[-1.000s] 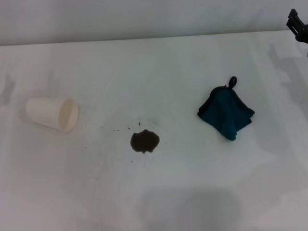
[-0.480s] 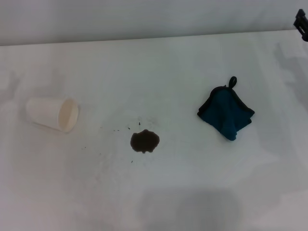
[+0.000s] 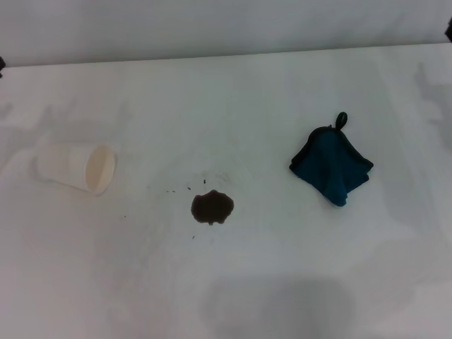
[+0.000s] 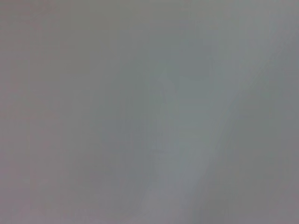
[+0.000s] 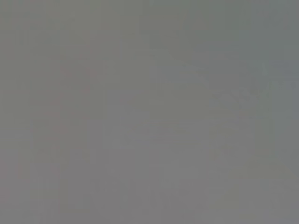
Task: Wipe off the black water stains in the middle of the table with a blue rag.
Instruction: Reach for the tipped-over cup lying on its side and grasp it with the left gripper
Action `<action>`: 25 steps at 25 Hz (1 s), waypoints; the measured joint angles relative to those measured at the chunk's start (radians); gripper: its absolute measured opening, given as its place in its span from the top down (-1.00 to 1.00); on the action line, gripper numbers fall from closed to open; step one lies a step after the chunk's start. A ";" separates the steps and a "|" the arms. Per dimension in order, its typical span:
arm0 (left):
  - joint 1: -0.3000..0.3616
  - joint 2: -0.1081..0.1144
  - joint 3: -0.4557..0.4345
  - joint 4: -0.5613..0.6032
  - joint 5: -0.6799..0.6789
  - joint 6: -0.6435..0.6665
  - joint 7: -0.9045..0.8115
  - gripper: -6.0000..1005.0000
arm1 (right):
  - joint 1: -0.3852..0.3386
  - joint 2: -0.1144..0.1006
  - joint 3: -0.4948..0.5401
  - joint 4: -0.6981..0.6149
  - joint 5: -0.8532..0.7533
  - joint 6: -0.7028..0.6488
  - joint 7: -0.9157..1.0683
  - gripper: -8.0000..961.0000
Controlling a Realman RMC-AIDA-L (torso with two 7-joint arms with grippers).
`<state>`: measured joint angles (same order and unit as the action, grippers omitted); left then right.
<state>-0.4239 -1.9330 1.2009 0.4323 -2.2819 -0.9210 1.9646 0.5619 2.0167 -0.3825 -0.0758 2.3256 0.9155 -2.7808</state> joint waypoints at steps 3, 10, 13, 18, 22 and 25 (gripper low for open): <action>0.003 0.061 -0.006 0.085 0.220 -0.049 -0.176 -0.77 | -0.008 0.000 0.020 0.000 0.000 -0.001 0.000 -0.75; -0.010 0.177 -0.070 0.266 0.628 -0.265 -0.438 -0.77 | -0.018 0.000 0.023 -0.002 0.000 -0.032 0.000 -0.75; -0.041 0.190 -0.194 0.351 0.881 -0.427 -0.527 -0.77 | -0.015 0.001 0.023 -0.002 0.000 -0.037 0.000 -0.75; -0.101 0.180 -0.354 0.482 1.184 -0.570 -0.580 -0.77 | -0.009 0.001 0.023 -0.003 0.000 -0.038 0.003 -0.75; -0.185 0.203 -0.371 0.501 1.335 -0.672 -0.570 -0.77 | -0.011 0.001 0.042 -0.001 0.000 -0.040 0.032 -0.75; -0.244 0.217 -0.373 0.499 1.422 -0.728 -0.554 -0.77 | -0.007 0.001 0.047 0.001 0.000 -0.042 0.063 -0.75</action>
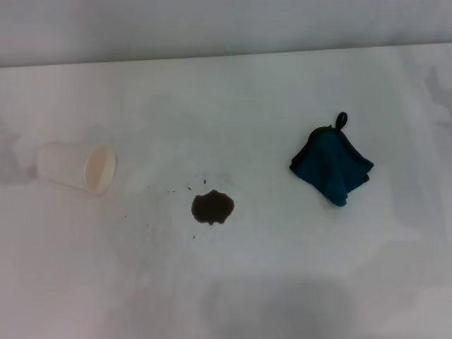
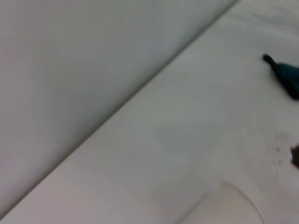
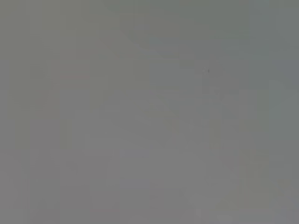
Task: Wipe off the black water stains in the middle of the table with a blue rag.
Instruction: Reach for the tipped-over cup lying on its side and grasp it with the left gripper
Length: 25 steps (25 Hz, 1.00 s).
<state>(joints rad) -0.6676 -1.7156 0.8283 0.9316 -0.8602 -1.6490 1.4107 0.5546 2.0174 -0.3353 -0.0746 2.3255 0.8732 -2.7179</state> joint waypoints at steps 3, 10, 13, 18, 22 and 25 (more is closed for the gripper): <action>-0.053 -0.006 0.004 0.008 0.088 -0.032 0.020 -0.77 | 0.003 0.000 0.001 -0.004 0.000 0.000 0.017 -0.75; -0.123 -0.036 0.018 0.070 0.253 -0.061 0.116 -0.77 | 0.018 0.002 0.001 0.003 0.000 -0.009 0.042 -0.75; -0.141 -0.051 0.049 0.077 0.283 -0.029 0.164 -0.77 | 0.021 0.003 0.001 0.005 0.000 -0.024 0.043 -0.75; -0.140 -0.134 0.134 0.145 0.381 0.049 0.237 -0.77 | 0.021 0.004 0.001 0.007 0.000 -0.045 0.060 -0.75; -0.140 -0.158 0.200 0.142 0.394 0.077 0.270 -0.77 | 0.016 0.005 0.017 0.015 0.000 -0.047 0.087 -0.75; -0.136 -0.166 0.237 0.137 0.376 0.098 0.320 -0.77 | 0.016 0.005 0.027 0.022 0.000 -0.044 0.092 -0.75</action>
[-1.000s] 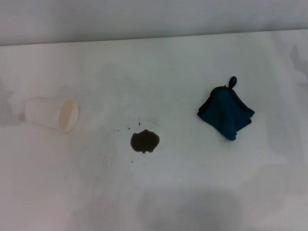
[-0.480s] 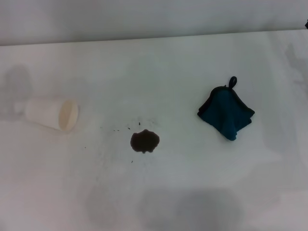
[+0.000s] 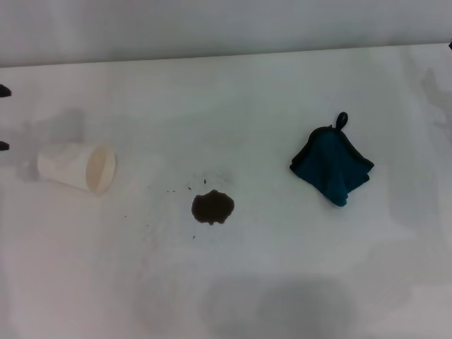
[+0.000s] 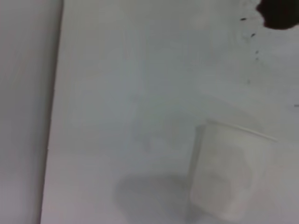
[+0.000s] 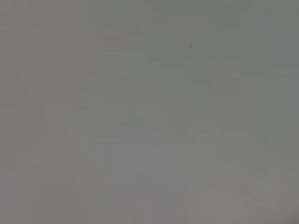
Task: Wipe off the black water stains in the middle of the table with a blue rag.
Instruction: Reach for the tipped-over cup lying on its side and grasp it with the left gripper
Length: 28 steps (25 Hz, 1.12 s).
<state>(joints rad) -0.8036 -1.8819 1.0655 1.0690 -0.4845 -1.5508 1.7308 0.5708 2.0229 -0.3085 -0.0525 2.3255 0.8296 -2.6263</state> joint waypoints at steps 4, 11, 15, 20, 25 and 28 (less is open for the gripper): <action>0.001 -0.008 0.032 -0.005 -0.009 0.030 0.015 -0.77 | 0.000 0.000 0.001 0.000 0.000 0.001 0.001 -0.75; 0.003 -0.041 0.031 -0.062 -0.039 0.109 0.122 -0.77 | -0.002 -0.001 0.002 0.010 0.000 -0.001 0.002 -0.75; 0.013 -0.062 0.029 -0.108 -0.023 0.131 0.168 -0.77 | -0.005 -0.001 0.002 0.014 0.000 0.004 0.002 -0.75; 0.018 -0.087 0.029 -0.153 -0.019 0.174 0.212 -0.77 | -0.017 0.000 0.002 0.025 0.000 0.007 0.002 -0.75; 0.022 -0.100 0.026 -0.217 -0.031 0.249 0.247 -0.77 | -0.031 0.000 0.002 0.048 -0.002 0.035 0.002 -0.75; 0.028 -0.101 0.024 -0.263 -0.059 0.299 0.270 -0.77 | -0.041 0.001 0.002 0.059 -0.003 0.055 0.002 -0.75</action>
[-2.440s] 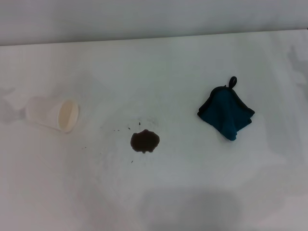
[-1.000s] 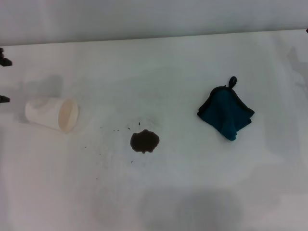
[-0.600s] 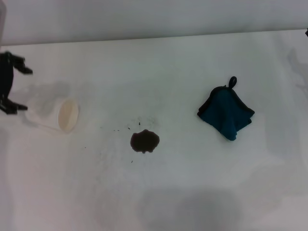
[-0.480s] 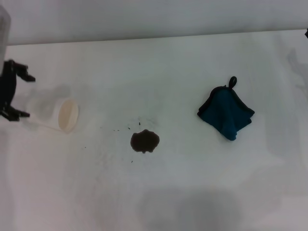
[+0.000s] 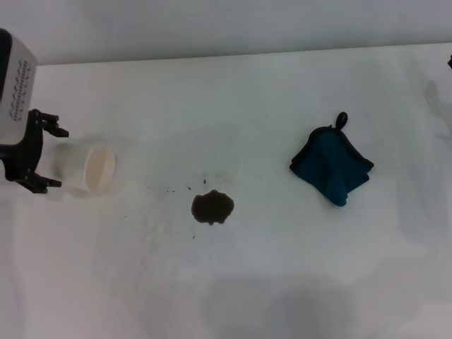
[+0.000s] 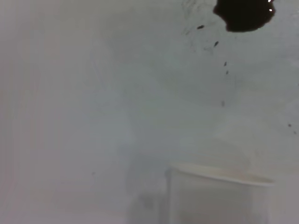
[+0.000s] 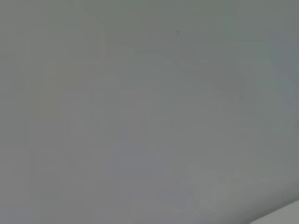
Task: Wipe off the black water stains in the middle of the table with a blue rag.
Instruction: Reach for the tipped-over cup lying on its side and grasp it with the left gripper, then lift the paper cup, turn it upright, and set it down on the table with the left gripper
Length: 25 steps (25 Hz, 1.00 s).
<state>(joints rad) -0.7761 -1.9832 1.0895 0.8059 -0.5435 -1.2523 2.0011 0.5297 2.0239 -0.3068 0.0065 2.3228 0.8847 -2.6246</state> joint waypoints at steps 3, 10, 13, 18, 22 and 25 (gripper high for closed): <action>0.001 -0.001 0.000 -0.022 -0.021 0.027 0.014 -0.77 | -0.005 -0.001 0.000 0.005 0.000 0.005 0.000 -0.75; 0.003 0.002 -0.009 -0.101 -0.093 0.116 0.100 -0.77 | -0.015 0.000 0.000 0.017 -0.001 0.011 0.000 -0.75; 0.003 0.001 -0.014 -0.114 -0.098 0.139 0.102 -0.77 | -0.018 0.001 0.000 0.020 -0.002 0.014 0.000 -0.75; 0.004 -0.001 -0.014 -0.148 -0.100 0.172 0.103 -0.76 | -0.020 -0.001 0.000 0.030 -0.002 0.019 0.000 -0.75; 0.010 -0.004 -0.015 -0.152 -0.106 0.194 0.105 -0.75 | -0.020 -0.001 0.000 0.030 -0.001 0.020 0.000 -0.75; 0.012 -0.005 -0.016 -0.152 -0.120 0.196 0.107 -0.72 | -0.019 -0.001 0.000 0.030 0.000 0.020 0.000 -0.75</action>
<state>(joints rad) -0.7642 -1.9877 1.0738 0.6534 -0.6634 -1.0559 2.1079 0.5105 2.0233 -0.3068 0.0366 2.3224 0.9050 -2.6246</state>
